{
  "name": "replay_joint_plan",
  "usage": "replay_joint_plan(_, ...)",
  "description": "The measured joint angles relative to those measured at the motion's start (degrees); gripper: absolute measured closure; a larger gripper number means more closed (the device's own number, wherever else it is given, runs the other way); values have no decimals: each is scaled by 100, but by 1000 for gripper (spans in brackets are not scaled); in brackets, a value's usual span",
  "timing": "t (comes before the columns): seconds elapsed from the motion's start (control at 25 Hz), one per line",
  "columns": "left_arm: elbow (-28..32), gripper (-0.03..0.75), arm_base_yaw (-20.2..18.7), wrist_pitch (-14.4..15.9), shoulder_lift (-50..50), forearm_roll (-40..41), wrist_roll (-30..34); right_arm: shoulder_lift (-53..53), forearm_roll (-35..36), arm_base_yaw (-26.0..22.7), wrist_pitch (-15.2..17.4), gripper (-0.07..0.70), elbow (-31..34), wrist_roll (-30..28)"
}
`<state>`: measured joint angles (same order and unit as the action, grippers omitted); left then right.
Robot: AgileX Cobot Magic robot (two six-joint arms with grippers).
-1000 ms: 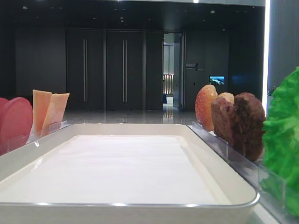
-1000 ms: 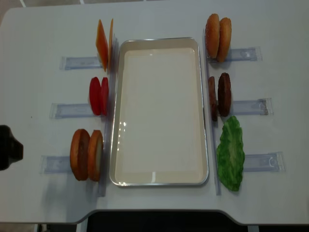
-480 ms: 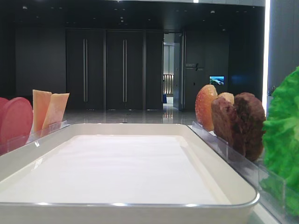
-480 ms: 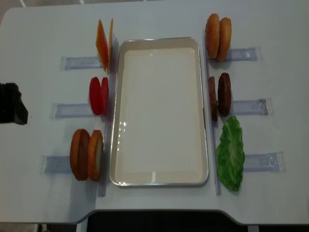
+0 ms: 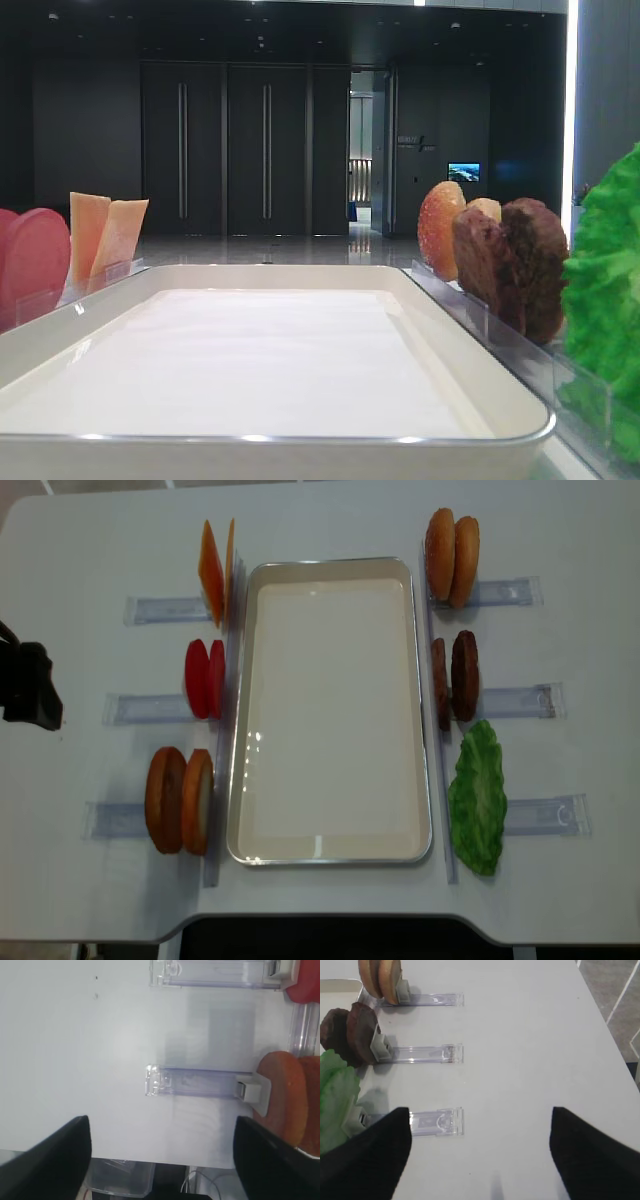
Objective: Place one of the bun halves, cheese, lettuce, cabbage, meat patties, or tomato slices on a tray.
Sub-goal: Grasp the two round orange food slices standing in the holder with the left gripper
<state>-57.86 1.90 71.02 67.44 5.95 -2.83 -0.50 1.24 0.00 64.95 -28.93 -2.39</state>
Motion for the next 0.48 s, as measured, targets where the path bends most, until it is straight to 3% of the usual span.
replay_joint_plan(0.48,0,53,-1926,0,-174,35,-1606,0,0,0,0,90,0,0)
